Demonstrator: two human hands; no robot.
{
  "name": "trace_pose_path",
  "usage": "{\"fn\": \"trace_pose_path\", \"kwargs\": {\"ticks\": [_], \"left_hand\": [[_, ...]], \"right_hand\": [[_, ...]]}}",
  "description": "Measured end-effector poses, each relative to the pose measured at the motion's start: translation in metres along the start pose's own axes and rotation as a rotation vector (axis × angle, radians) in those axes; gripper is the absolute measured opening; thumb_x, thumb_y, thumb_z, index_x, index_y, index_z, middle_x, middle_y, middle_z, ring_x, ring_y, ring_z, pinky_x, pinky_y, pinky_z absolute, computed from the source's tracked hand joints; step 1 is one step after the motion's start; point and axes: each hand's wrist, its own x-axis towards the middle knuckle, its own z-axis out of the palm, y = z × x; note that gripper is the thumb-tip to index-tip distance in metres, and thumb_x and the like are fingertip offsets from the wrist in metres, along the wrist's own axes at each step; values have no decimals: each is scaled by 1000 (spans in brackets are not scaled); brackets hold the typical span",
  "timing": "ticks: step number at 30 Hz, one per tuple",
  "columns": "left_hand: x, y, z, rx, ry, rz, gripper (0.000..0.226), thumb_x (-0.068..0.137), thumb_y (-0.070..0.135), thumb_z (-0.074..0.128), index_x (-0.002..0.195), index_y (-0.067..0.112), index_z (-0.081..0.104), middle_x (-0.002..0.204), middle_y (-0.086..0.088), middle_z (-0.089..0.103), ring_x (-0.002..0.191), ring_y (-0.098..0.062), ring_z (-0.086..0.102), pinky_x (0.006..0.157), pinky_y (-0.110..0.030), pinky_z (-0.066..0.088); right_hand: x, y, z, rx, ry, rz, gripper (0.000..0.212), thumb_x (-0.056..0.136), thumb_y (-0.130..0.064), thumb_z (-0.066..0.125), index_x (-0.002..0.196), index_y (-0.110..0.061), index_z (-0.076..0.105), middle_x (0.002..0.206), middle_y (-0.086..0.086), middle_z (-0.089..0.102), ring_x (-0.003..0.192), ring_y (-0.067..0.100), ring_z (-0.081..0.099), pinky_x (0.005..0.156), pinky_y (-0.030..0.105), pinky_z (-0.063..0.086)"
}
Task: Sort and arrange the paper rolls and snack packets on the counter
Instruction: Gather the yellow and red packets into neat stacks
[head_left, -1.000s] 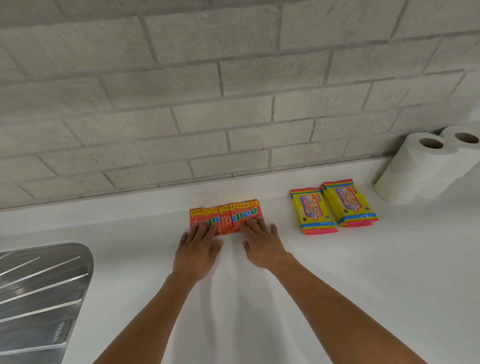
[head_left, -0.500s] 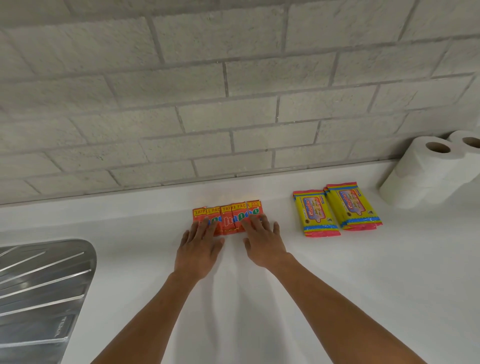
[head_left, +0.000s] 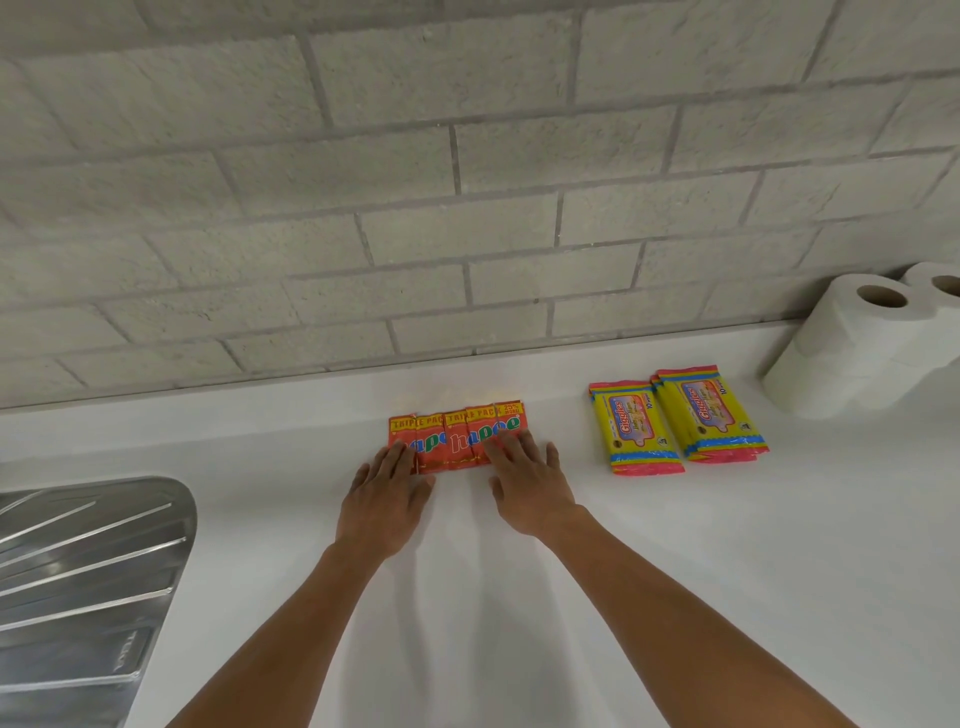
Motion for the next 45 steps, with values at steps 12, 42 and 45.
{"fn": "trace_pose_path", "kwargs": {"ticks": [12, 42, 45], "left_hand": [[-2, 0, 0, -28, 27, 12, 63, 101, 51, 37, 153, 16, 33, 160, -5, 32, 148, -25, 28, 119, -43, 28], [-4, 1, 3, 49, -18, 134, 85, 89, 71, -4, 157, 28, 23, 163, 6, 23, 152, -19, 16, 122, -41, 21], [-3, 1, 2, 51, -22, 134, 78, 92, 67, 5, 157, 28, 23, 163, 6, 23, 152, -18, 15, 123, -40, 20]], "right_hand": [[1, -7, 0, -28, -22, -18, 56, 103, -30, 39, 155, -20, 20, 164, 1, 14, 153, 31, 3, 120, 61, 9], [3, -21, -2, -70, -93, -86, 60, 104, -25, 40, 157, -24, 13, 165, -6, 10, 153, 26, -1, 121, 60, 4], [3, -21, 0, -68, -79, -89, 60, 103, -25, 40, 157, -24, 15, 165, -6, 11, 153, 26, 1, 121, 59, 4]]}}
